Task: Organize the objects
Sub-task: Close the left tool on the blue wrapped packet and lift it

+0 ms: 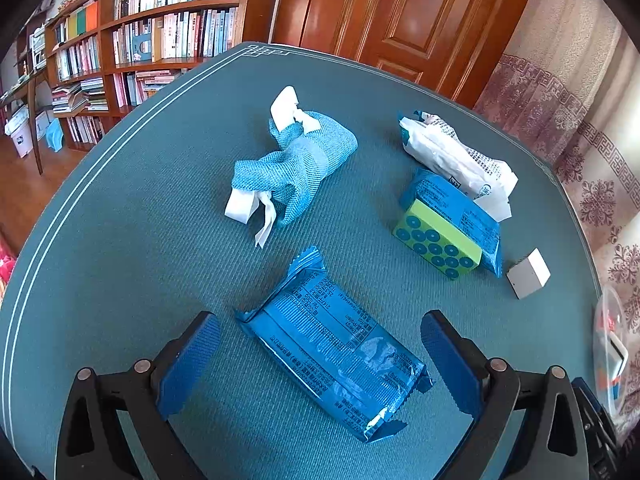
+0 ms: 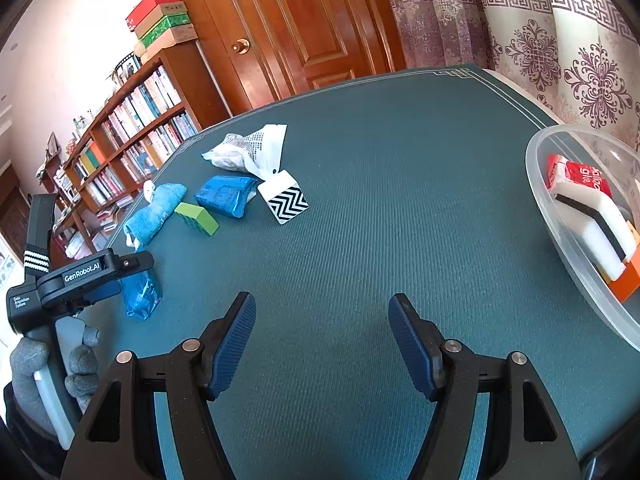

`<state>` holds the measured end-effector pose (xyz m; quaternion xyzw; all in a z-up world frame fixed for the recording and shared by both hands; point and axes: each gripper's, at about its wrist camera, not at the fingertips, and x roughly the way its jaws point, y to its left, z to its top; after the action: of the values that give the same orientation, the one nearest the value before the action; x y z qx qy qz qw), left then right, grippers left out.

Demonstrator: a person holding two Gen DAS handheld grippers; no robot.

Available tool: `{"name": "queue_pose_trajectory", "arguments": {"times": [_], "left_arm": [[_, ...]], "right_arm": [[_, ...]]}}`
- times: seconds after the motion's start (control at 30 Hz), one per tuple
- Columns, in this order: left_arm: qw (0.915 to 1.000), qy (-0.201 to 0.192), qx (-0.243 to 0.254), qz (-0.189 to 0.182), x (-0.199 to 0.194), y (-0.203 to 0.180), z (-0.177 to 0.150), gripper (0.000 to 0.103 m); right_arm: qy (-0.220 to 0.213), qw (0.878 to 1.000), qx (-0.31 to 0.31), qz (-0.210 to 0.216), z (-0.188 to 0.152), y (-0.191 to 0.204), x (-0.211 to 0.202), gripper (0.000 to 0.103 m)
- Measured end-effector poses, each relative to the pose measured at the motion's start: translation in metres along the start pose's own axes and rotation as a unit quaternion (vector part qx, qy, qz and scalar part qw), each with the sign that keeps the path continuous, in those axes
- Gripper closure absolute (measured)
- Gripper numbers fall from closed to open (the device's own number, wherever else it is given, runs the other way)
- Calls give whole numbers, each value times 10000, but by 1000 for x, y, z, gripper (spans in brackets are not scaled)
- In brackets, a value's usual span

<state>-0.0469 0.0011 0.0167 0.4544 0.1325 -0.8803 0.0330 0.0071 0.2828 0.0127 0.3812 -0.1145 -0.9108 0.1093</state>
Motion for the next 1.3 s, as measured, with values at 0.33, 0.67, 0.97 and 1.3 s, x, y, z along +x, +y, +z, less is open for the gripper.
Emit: {"name": "queue_pose_trajectory", "arguments": {"times": [0.33,0.67,0.97,1.3], "left_arm": [[9979,95,539,344,-9,15,-18,1],[9965,-106,693,461,-7,21,-18,6],[9917,-368,1180,364,-12,12,-21,58],[9920,-507,1157,28,-19,20,-22,60]], "right_arm": [[12,10000,32,12,-1,-1,1,33],[72,9999,-92,-14,-4,6,2,33],[192,9993,-305,-79,-3,23,7,33],[242,9960,-848,174,16,71,31,33]]}}
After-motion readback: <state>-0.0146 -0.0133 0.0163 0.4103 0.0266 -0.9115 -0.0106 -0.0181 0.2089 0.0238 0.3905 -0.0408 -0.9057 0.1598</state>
